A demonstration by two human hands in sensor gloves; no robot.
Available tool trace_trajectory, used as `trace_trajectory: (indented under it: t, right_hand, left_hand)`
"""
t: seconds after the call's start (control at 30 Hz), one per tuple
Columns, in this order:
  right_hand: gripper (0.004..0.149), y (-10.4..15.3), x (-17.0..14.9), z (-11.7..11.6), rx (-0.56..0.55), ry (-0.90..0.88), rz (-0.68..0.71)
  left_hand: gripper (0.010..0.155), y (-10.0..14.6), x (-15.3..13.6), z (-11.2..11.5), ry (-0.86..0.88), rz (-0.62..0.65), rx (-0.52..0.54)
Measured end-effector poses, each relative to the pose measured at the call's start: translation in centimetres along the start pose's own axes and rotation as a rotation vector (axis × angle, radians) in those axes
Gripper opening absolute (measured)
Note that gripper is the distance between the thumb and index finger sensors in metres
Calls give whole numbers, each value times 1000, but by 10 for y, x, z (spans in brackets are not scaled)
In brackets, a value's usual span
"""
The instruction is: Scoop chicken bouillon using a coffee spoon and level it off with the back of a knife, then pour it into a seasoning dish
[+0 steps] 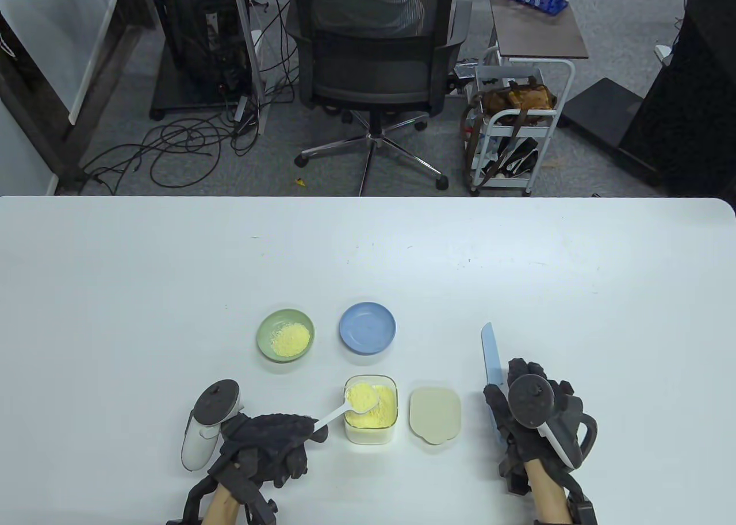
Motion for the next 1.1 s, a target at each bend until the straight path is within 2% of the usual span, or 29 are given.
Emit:
trace_trajectory:
  t: [0.1, 0.23, 0.53, 0.8, 0.9, 1.0, 1.1]
  right_hand:
    - [82, 5, 8, -10, 77, 66, 66]
    - [85, 11, 13, -17, 83, 67, 131]
    - [85, 20, 18, -14, 62, 34, 201]
    - [85, 23, 15, -14, 80, -6, 210]
    - [85, 23, 13, -14, 85, -24, 211]
    - [85, 23, 11, -15, 106, -46, 207]
    - [85, 23, 9, -16, 119, -60, 205]
  left_hand:
    - [49, 0, 1, 0, 11, 7, -5]
    - [49, 0, 2, -2, 38, 31, 5]
    - [49, -7, 5, -33, 118, 37, 169]
    - [50, -42, 26, -55, -2, -26, 265]
    - [49, -55, 29, -61, -113, -96, 322]
    - [49, -67, 31, -62, -267, -168, 306]
    - [50, -74, 30, -63, -330, -192, 309]
Point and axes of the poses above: the tracker on the back of each hand, its own x axis roughly to the thumb side, its own y axis roughly from the fingertips to the wrist, z = x × y, the point moved 4 cm from there along -y, roughly from the wrist to the fingertips, and after that the axes turned 7 degrees about z, right-handed, at the moved point
